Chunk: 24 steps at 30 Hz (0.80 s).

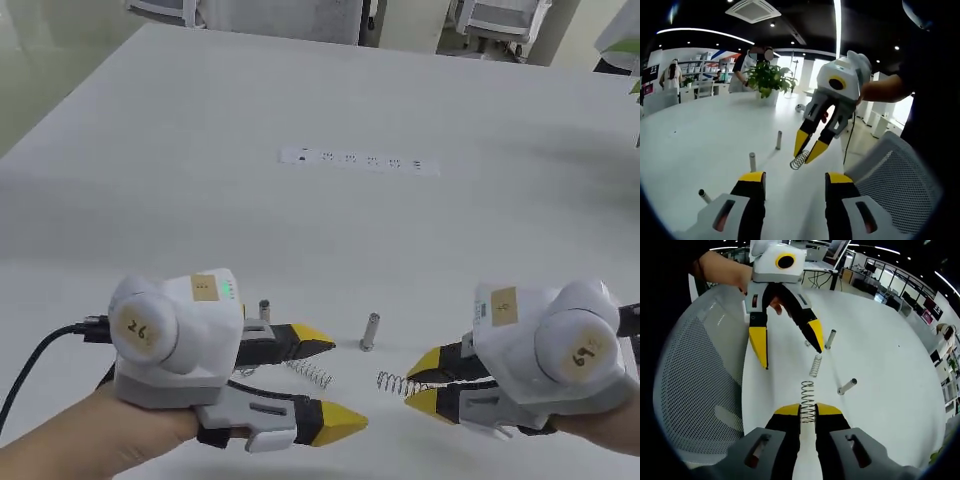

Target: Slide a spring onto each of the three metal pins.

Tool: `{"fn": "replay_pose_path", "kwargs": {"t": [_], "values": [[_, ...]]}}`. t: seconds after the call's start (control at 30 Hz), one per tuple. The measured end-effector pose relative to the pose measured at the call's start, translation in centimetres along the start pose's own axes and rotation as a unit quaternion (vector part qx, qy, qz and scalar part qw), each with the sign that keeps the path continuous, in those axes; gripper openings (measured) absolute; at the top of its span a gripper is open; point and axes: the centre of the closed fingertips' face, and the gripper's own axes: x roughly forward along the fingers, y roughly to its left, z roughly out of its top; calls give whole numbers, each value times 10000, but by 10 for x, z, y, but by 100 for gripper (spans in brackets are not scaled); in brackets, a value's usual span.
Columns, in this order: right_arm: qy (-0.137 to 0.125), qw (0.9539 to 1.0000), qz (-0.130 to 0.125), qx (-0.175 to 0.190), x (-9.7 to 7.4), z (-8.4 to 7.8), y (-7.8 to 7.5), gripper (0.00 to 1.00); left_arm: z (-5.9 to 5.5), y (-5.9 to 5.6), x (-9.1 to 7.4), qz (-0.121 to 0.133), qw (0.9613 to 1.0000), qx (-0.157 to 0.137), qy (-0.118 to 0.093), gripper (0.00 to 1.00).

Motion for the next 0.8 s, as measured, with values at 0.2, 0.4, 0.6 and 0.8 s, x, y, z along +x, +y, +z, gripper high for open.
{"fn": "replay_pose_path", "kwargs": {"t": [0.2,0.4,0.6,0.8], "values": [[-32,9999,61,-134,-1,6,4,8,3,-3,7,-75,10000,33,-55,38],[-95,9997,89,-218,-3,12,5,8,4,-5,10,-130,9998,152,-99,34],[-152,9993,130,-319,-3,16,8,8,5,-4,10,-129,9998,93,-133,28],[-203,9987,173,-425,-2,20,11,8,10,-6,12,-191,9995,142,-228,23]]}}
